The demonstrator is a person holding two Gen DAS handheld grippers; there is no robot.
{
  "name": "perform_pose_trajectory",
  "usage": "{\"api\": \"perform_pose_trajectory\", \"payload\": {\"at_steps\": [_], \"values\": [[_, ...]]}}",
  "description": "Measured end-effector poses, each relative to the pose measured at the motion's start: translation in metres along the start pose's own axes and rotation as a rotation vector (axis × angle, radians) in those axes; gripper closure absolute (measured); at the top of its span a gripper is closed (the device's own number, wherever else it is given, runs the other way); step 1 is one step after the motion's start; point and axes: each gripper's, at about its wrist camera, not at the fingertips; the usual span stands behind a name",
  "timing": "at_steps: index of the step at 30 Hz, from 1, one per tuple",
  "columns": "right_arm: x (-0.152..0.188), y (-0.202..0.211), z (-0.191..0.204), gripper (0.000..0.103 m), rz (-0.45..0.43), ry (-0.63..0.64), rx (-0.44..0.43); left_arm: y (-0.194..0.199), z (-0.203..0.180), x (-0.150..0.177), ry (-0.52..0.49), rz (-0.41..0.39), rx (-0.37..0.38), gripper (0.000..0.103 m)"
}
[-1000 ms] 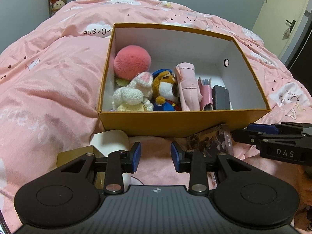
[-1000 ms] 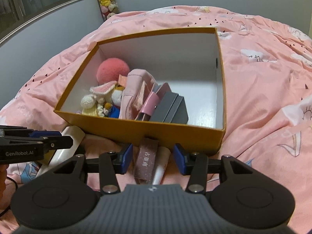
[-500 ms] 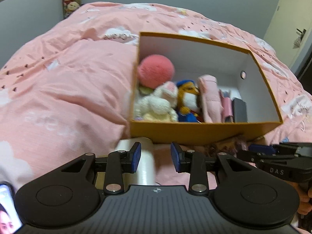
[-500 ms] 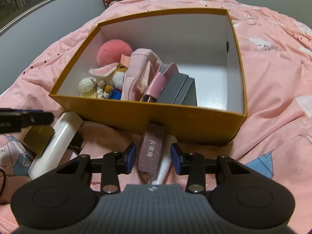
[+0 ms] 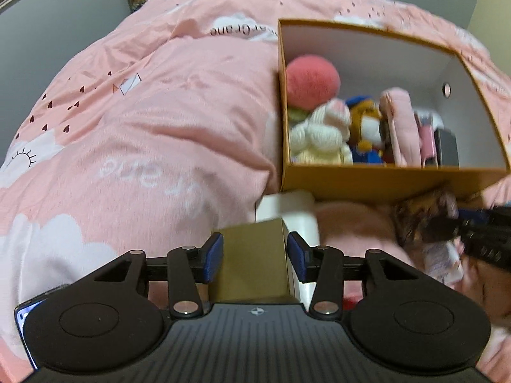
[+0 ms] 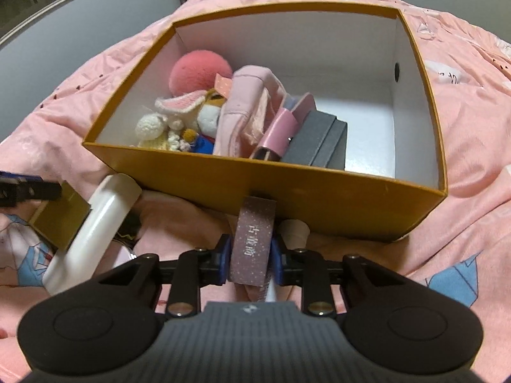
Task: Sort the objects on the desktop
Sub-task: 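Grasp the small mauve printed box with the right gripper and lift it, then grasp the thin white card with the left gripper while the right gripper holds the mauve box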
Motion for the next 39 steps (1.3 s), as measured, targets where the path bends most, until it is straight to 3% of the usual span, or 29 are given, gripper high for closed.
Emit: {"api": "perform_pose_trajectory", "payload": {"at_steps": [6, 7, 8, 16, 18, 21, 23, 26, 28, 31, 33, 36, 39], "values": [[-0.002, 0.013, 0.008, 0.078, -0.017, 0.027, -0.047, 0.002, -0.005, 0.009, -0.060, 0.021, 0.002, 0.047], [-0.002, 0.014, 0.009, 0.078, -0.016, 0.031, -0.054, 0.000, -0.004, 0.010, -0.062, 0.029, -0.005, 0.041], [-0.001, 0.014, 0.010, 0.078, -0.013, 0.035, -0.060, -0.002, -0.002, 0.010, -0.056, 0.033, -0.009, 0.036], [0.000, 0.021, 0.000, 0.078, -0.014, -0.025, -0.075, -0.016, 0.008, 0.011, -0.017, 0.052, 0.018, 0.030], [-0.003, 0.029, -0.009, 0.078, -0.031, -0.068, -0.092, -0.015, 0.011, 0.010, 0.005, 0.043, 0.032, 0.032], [-0.008, 0.044, -0.022, 0.078, -0.063, -0.124, -0.111, -0.011, 0.015, 0.009, 0.033, 0.018, 0.061, 0.045], [-0.011, 0.053, -0.026, 0.078, -0.079, -0.141, -0.118, -0.007, 0.015, 0.008, 0.039, -0.002, 0.077, 0.060], [-0.012, 0.065, -0.029, 0.078, -0.095, -0.148, -0.120, -0.001, 0.016, 0.005, 0.069, -0.007, 0.095, 0.068], [-0.012, 0.073, -0.028, 0.078, -0.107, -0.131, -0.095, 0.007, 0.012, 0.004, 0.079, -0.032, 0.118, 0.068], [-0.010, 0.085, -0.028, 0.078, -0.124, -0.114, -0.059, 0.024, -0.008, 0.003, 0.028, -0.096, 0.156, 0.068], [-0.008, 0.089, -0.030, 0.078, -0.118, -0.103, -0.026, 0.031, -0.028, 0.002, -0.044, -0.113, 0.230, 0.068], [-0.002, 0.085, -0.031, 0.078, -0.089, -0.062, 0.033, 0.032, -0.064, 0.005, -0.151, -0.091, 0.347, 0.068], [0.008, 0.078, -0.035, 0.078, -0.062, -0.051, 0.069, 0.027, -0.102, 0.011, -0.280, -0.064, 0.415, 0.066]]}}
Point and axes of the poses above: each gripper's, at about its wrist camera, not at the fingertips, and y roughly against the way its jaws point, z to its left, x to its underside, and after that the axes turned 6 degrees about -x, right-handed
